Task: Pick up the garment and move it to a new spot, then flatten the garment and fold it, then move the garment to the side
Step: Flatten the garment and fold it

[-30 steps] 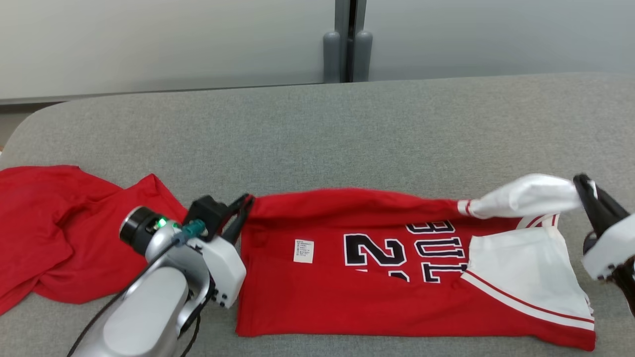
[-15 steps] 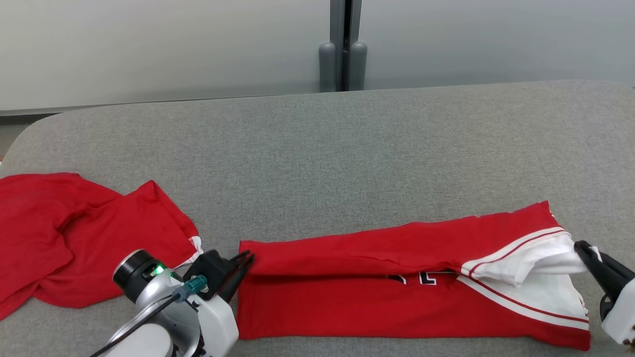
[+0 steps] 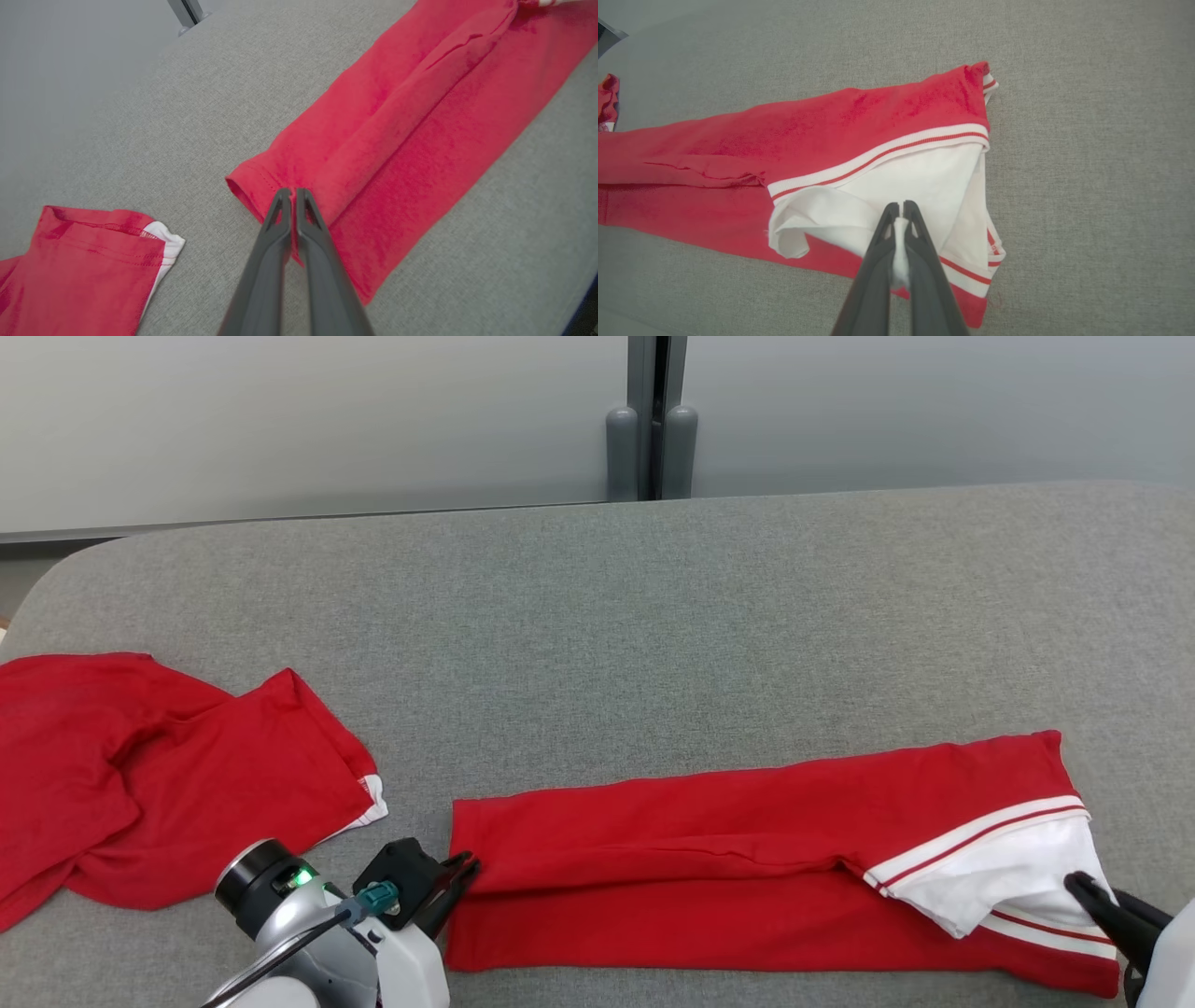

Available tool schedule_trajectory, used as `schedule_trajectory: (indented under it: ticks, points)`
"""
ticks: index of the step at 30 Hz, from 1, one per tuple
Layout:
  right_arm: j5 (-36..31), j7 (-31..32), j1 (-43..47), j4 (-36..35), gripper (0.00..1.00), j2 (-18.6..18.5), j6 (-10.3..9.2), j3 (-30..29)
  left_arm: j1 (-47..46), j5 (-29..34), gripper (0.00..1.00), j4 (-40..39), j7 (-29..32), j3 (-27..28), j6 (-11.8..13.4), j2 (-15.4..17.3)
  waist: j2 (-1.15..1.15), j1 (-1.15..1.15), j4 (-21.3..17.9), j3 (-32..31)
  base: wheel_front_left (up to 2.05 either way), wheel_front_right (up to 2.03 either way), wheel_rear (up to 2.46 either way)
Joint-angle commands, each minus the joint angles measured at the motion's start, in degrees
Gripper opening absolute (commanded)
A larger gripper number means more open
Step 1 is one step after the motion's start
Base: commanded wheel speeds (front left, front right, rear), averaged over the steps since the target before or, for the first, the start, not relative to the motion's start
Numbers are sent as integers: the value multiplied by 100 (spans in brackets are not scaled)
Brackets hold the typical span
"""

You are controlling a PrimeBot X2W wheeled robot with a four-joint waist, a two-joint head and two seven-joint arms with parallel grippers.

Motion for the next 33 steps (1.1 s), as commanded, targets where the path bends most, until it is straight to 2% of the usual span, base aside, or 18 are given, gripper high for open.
schedule_trajectory:
  ticks: [1,2,3,4,6,11,14,17,20,21,25,29,33]
  points:
    - [-58,92,114,12,11,25,-2,-16,68,-26,0,61,-18,-11,0,-10,0,0,7,10,0,0,0]
    - [-59,132,132,40,95,38,-2,-43,84,-85,6,94,-5,-17,-21,-40,0,0,13,12,0,0,0]
    - [-77,166,172,77,100,34,-2,-73,103,-142,30,130,20,-32,-66,-69,0,0,20,12,0,0,0]
    - [-77,166,172,77,100,34,-2,-73,103,-142,30,130,20,-32,-66,-69,0,0,20,12,0,0,0]
    - [-131,241,231,168,100,-19,-2,-119,81,-197,100,202,32,-41,-114,-70,0,0,30,10,0,0,0]
    - [-398,4,155,291,100,-90,-1,-263,35,-292,100,313,39,-25,-103,-79,0,0,35,-5,0,0,0]
    - [-553,-481,-71,197,100,-69,-2,-271,-35,-356,100,301,-130,175,65,-79,0,0,33,-27,0,0,0]
    - [-742,-1269,-342,150,100,57,-2,-216,-104,-466,100,257,-537,520,338,-202,0,0,40,-51,0,0,0]
    - [-928,-2118,-625,175,100,214,-2,-113,-158,-665,100,227,-1199,982,674,-476,0,0,60,-81,0,0,0]
    - [-1068,-2656,-771,217,100,323,-2,-15,-171,-809,100,221,-1693,1293,838,-665,0,0,69,-99,0,0,0]
    - [-1407,-3631,-980,313,100,530,-2,162,-137,-1047,100,259,-2438,1789,991,-1050,0,0,94,-113,0,0,0]
    - [-1767,-4337,-1022,504,100,766,-2,312,18,-957,100,181,-2575,2369,989,-1520,0,0,136,-116,0,0,0]
    - [-2162,-4779,-1008,759,100,998,-2,412,418,-413,100,-32,-2576,2980,783,-1998,0,0,141,-98,0,0,0]
